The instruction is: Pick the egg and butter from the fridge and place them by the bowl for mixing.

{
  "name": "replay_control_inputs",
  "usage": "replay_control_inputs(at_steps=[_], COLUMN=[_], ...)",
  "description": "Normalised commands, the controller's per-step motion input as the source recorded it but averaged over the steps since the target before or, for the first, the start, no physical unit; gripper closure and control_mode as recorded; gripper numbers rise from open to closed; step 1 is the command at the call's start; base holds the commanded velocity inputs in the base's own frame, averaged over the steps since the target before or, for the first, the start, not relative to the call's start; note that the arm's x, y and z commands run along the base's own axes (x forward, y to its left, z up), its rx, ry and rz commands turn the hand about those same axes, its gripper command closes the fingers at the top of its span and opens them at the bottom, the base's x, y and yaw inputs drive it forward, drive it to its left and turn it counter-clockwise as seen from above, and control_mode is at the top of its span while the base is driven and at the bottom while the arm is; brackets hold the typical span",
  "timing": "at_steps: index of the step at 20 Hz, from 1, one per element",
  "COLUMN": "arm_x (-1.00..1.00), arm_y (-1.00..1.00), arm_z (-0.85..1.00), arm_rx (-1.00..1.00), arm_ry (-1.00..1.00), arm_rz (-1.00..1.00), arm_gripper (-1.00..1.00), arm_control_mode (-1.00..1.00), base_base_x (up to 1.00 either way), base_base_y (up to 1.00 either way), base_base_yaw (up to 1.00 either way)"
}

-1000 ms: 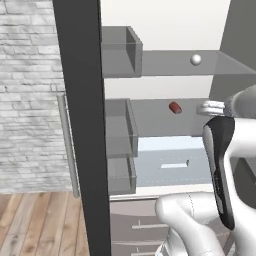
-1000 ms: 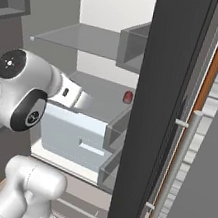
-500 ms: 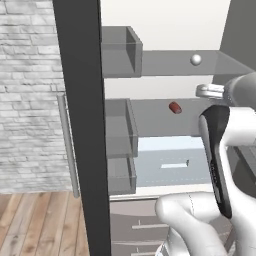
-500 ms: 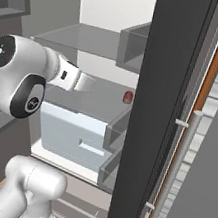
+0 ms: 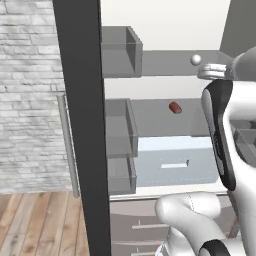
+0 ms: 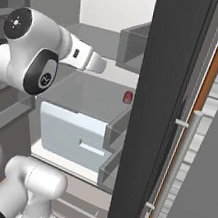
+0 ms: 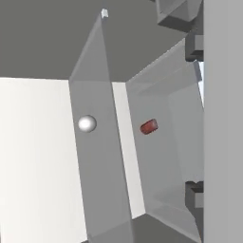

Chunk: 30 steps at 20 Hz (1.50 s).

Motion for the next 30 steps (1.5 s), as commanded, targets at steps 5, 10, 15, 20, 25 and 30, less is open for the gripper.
replay_control_inputs(at_steps=[5, 10, 15, 20, 25, 30], arm_x=[0.45, 0.51, 0.53, 0.61, 0.6, 0.36], arm_y=[-0.19, -0.19, -0.2, -0.13, -0.07, -0.12], arm_z=[0.1, 0.04, 0.0, -0.08, -0.07, -0.2], arm_rx=[0.0, -0.02, -0.05, -0.02, -0.01, -0.09], arm_ry=[0.05, 0.06, 0.06, 0.03, 0.02, 0.0], arm_rz=[0.0, 0.0, 0.0, 0.04, 0.06, 0.02], arm_gripper=[-1.0, -1.0, -1.0, -1.0, -1.0, -1.0], arm_control_mode=[-1.0, -1.0, -1.0, -1.0, -1.0, -1.0], base_base_x=[0.0, 0.0, 0.0, 0.0, 0.0, 0.0], base_base_y=[0.0, 0.0, 0.0, 0.0, 0.0, 0.0], base_base_yaw=[0.0, 0.0, 0.0, 0.0, 0.0, 0.0])
